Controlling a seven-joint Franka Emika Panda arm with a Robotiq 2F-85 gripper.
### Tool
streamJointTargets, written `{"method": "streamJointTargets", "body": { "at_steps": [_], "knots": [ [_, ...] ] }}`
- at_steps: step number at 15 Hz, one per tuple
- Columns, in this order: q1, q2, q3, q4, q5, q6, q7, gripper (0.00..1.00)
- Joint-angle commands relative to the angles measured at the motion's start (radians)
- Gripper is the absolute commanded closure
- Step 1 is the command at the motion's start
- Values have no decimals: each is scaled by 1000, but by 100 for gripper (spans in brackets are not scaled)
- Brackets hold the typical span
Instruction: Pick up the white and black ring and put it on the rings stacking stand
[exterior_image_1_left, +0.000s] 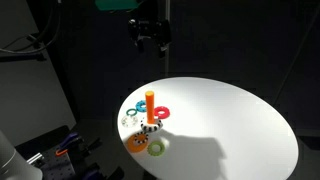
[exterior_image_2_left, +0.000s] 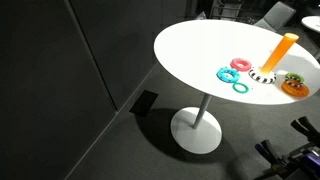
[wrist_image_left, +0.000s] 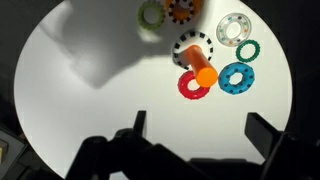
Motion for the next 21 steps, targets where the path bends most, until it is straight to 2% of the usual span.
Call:
{"method": "streamJointTargets", "body": {
  "at_steps": [1,10,16,21],
  "knots": [
    [-18,2,16,2,7,-2,-5,0],
    [-19,2,29,-34,-9,-8,1,0],
    [-44,-28,28,-139,-24,-10,7,0],
    [-77,-60,22,-261,-22,90,5,0]
  ]
}}
